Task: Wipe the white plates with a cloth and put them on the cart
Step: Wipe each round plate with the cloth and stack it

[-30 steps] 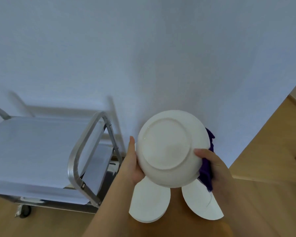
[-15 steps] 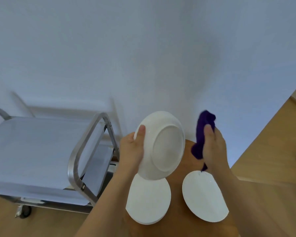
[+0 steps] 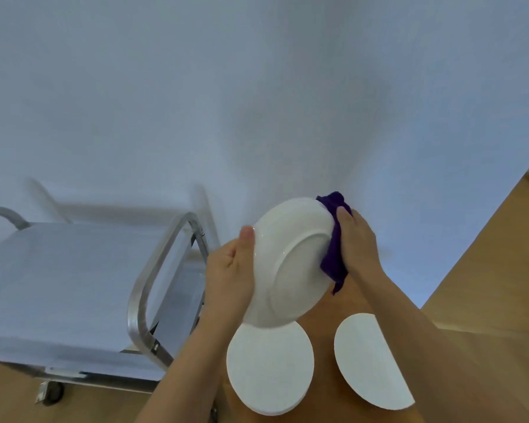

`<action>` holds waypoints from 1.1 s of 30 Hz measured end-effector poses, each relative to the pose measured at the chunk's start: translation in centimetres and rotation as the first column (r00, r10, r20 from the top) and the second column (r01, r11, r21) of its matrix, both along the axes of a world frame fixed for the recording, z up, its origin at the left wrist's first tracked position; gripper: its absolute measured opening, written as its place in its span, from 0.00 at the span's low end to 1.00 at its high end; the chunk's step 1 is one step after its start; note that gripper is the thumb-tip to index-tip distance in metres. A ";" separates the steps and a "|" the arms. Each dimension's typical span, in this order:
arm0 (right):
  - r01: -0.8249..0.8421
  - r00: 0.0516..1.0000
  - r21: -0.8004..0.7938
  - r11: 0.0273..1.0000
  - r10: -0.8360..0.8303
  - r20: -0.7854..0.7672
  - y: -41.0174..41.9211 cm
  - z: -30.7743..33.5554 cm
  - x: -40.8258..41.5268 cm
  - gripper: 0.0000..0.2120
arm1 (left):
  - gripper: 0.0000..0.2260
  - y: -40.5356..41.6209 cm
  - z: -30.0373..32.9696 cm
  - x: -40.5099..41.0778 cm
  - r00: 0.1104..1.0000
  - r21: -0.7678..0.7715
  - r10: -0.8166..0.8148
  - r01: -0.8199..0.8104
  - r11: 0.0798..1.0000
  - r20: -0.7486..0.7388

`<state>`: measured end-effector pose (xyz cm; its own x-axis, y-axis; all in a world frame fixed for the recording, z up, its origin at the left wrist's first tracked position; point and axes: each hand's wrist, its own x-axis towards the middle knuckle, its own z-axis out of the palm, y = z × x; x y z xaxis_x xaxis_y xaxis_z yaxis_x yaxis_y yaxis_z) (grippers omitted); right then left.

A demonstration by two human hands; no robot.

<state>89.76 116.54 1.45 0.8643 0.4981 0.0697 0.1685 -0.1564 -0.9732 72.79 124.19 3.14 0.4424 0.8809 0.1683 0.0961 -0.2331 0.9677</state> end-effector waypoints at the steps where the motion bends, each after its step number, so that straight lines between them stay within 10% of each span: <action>1: 0.011 0.995 0.059 0.998 -0.005 -0.095 -0.4 -0.5 0.0 0.12 | 0.29 0.2 0.4 0.0 0.999 -0.069 0.027 -0.023 0.997 0.044; 7: 0.137 0.954 0.160 0.978 -0.087 -0.287 0.0 -3.1 -1.9 0.11 | 0.22 1.5 1.2 2.2 0.973 -0.394 0.162 -0.086 0.915 0.163; 13: 0.218 0.972 -0.043 0.975 -0.213 0.098 1.2 -3.5 -6.3 0.20 | 0.18 0.0 0.9 5.3 0.924 -0.533 0.243 -0.052 0.845 0.295; 22: 0.055 0.953 0.092 0.994 -0.080 0.292 1.7 -2.4 -8.0 0.15 | 0.25 -0.4 -0.9 5.5 0.996 -0.114 0.018 -0.008 0.993 0.091; 28: 0.130 0.991 0.155 0.979 -0.126 -0.031 2.7 0.0 -2.2 0.16 | 0.18 -1.8 -1.2 4.7 1.000 0.083 -0.015 0.014 0.996 0.012; 33: 0.069 0.876 -0.024 0.997 -0.049 0.479 2.4 1.2 -2.6 0.15 | 0.19 -1.0 -0.9 5.8 0.996 -0.003 0.033 -0.033 0.999 0.083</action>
